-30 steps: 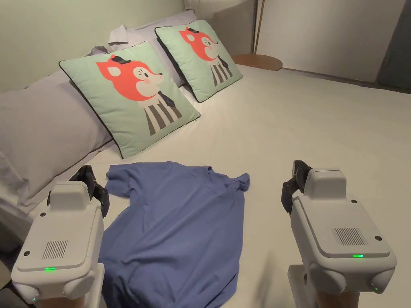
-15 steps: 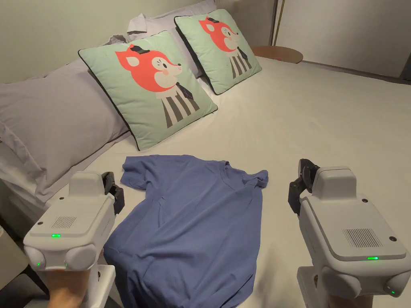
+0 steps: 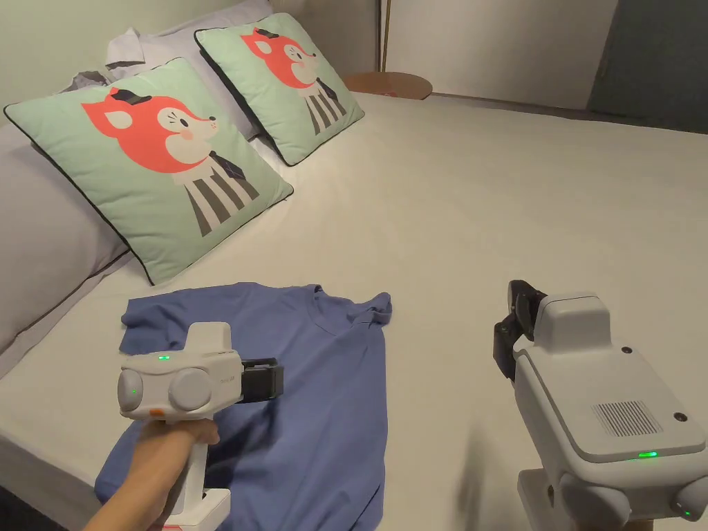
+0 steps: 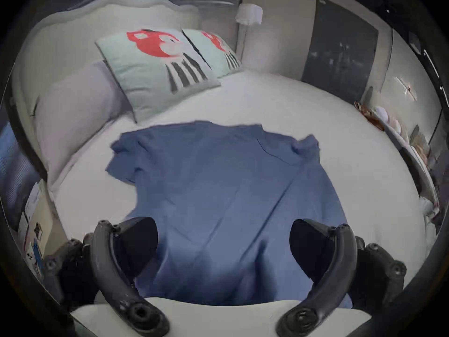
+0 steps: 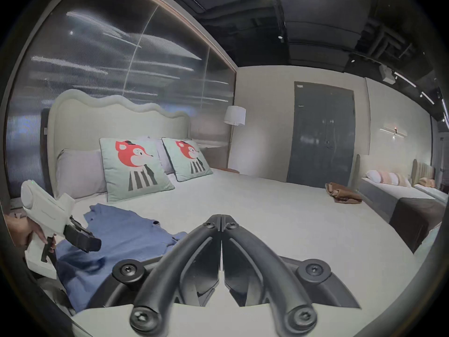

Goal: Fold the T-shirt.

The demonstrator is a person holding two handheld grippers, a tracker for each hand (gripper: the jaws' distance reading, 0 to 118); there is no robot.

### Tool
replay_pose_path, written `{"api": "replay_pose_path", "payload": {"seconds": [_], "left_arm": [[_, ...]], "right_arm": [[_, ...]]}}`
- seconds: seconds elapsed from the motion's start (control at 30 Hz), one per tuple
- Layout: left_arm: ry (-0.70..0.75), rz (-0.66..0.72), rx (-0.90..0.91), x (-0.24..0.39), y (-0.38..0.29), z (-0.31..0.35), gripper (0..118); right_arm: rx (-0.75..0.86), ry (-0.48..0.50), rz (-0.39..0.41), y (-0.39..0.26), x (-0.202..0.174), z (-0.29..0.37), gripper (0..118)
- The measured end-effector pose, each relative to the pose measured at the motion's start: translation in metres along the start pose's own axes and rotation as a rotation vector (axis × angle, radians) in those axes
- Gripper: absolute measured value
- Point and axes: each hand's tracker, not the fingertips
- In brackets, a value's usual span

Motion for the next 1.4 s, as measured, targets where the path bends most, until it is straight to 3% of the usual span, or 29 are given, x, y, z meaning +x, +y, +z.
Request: {"api": "replay_pose_path", "payload": {"seconds": [0.13, 0.17, 0.23, 0.27, 0.37, 0.47, 0.6, 0.7, 0.8, 1.07, 1.4], "left_arm": [[0.013, -0.003, -0.064, 0.02, -0.009, -0.025, 104], [0.013, -0.006, -0.063, 0.024, -0.012, -0.029, 93], [0.036, -0.035, -0.099, 0.031, -0.018, -0.034, 32], [0.044, -0.037, -0.109, 0.035, -0.022, -0.035, 19], [0.026, -0.016, -0.064, 0.031, -0.025, -0.024, 3], [-0.01, 0.009, -0.065, 0.025, -0.025, -0.017, 2], [-0.104, 0.12, 0.062, 0.021, -0.004, 0.026, 2], [-0.156, 0.093, 0.125, 0.026, 0.015, 0.06, 2], [-0.325, 0.161, 0.248, 0.043, 0.034, 0.117, 2], [-0.522, -0.062, 0.467, 0.134, 0.102, 0.213, 2], [-0.782, -0.24, 0.492, 0.281, 0.125, 0.244, 2]], "right_arm": [[-0.011, -0.031, -0.013, 0.001, 0.014, 0.007, 0], [-0.01, -0.038, -0.012, 0.0, 0.018, 0.009, 0], [-0.01, -0.055, -0.012, 0.003, 0.023, 0.015, 0], [-0.01, -0.061, -0.014, 0.003, 0.027, 0.017, 0], [-0.011, -0.088, -0.023, 0.004, 0.038, 0.022, 0], [-0.014, -0.099, -0.048, 0.003, 0.048, 0.024, 0], [0.01, -0.122, -0.052, 0.005, 0.06, 0.037, 0], [0.019, -0.133, -0.061, 0.008, 0.07, 0.045, 0], [0.034, -0.161, -0.066, 0.002, 0.083, 0.05, 0], [0.077, -0.234, -0.089, 0.006, 0.117, 0.086, 0], [0.122, -0.387, -0.056, 0.024, 0.173, 0.156, 0]]}}
